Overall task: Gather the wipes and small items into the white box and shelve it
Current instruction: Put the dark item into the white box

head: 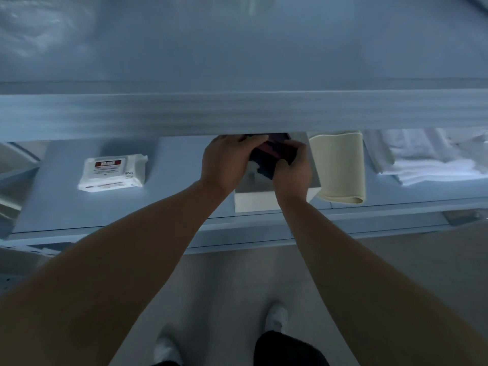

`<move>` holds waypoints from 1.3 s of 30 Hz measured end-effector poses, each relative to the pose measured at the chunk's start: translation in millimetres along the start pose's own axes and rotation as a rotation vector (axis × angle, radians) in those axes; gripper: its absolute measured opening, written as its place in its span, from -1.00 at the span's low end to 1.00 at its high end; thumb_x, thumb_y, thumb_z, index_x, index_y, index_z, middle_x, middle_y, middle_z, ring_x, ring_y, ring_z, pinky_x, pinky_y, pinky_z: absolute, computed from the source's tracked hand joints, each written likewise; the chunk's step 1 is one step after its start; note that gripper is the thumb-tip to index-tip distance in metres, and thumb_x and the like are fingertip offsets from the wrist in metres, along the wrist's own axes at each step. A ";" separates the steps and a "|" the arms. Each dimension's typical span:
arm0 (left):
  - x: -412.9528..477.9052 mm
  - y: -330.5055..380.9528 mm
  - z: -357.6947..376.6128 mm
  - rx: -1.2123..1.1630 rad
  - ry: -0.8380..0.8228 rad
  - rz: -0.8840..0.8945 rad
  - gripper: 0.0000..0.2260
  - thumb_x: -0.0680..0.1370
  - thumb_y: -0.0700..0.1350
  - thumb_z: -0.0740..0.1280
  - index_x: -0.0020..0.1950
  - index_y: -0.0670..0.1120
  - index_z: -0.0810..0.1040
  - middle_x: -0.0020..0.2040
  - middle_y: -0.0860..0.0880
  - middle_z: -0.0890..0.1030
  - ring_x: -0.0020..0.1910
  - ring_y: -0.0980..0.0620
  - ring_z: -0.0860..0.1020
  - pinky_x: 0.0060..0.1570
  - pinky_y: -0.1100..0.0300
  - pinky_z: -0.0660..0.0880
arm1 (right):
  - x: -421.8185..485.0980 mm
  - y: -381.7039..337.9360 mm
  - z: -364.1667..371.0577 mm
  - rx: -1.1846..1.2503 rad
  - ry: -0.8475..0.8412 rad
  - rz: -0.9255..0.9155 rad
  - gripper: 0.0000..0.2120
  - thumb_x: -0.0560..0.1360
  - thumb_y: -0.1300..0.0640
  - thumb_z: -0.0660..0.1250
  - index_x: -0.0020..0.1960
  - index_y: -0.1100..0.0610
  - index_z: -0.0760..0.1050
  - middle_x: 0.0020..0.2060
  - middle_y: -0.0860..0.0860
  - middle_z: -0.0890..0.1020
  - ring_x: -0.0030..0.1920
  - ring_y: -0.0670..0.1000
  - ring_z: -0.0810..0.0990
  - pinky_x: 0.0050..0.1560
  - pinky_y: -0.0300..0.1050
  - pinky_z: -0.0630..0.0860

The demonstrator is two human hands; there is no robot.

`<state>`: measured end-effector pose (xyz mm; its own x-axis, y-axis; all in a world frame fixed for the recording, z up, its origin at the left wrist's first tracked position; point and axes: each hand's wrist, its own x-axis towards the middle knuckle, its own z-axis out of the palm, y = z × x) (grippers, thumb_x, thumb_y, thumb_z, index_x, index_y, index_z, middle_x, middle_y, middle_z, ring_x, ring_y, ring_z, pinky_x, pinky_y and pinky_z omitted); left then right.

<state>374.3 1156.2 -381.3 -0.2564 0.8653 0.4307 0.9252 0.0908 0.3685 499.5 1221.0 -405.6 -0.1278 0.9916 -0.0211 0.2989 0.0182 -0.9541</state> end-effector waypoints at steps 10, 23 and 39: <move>30.2 -22.3 75.0 0.113 -0.160 -0.098 -0.66 0.58 -0.04 0.36 0.36 0.11 0.58 0.34 -0.04 0.55 0.26 -0.16 0.51 0.24 -0.02 0.43 | 70.1 48.0 -6.1 -0.377 -0.211 -0.033 -0.51 0.45 0.32 0.29 0.35 0.06 0.41 0.20 0.12 0.55 0.05 0.09 0.55 -0.01 -0.11 0.49; 31.1 -19.2 72.0 0.416 -0.644 -0.128 -0.60 0.61 0.22 0.19 0.40 0.16 0.48 0.47 -0.06 0.37 0.43 -0.17 0.31 0.44 -0.09 0.19 | 58.6 32.6 -4.7 -0.544 -0.299 -0.042 -0.56 0.50 0.31 0.20 0.33 0.02 0.44 0.27 0.10 0.46 0.17 0.14 0.51 0.13 0.01 0.52; -67.5 -127.2 -49.5 0.434 -0.553 -0.321 -0.53 0.59 0.11 0.32 0.47 0.02 0.40 0.53 -0.12 0.33 0.45 -0.18 0.35 0.34 -0.09 0.35 | -42.4 -19.5 80.3 -0.483 -0.470 -0.263 -0.69 0.56 0.21 0.24 0.28 0.08 0.50 0.24 0.10 0.53 0.26 0.09 0.48 0.25 0.02 0.48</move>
<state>260.0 1061.9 -416.5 -0.4588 0.8741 -0.1593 0.8854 0.4649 0.0010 423.3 1168.2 -410.1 -0.6140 0.7883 -0.0391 0.5728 0.4111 -0.7091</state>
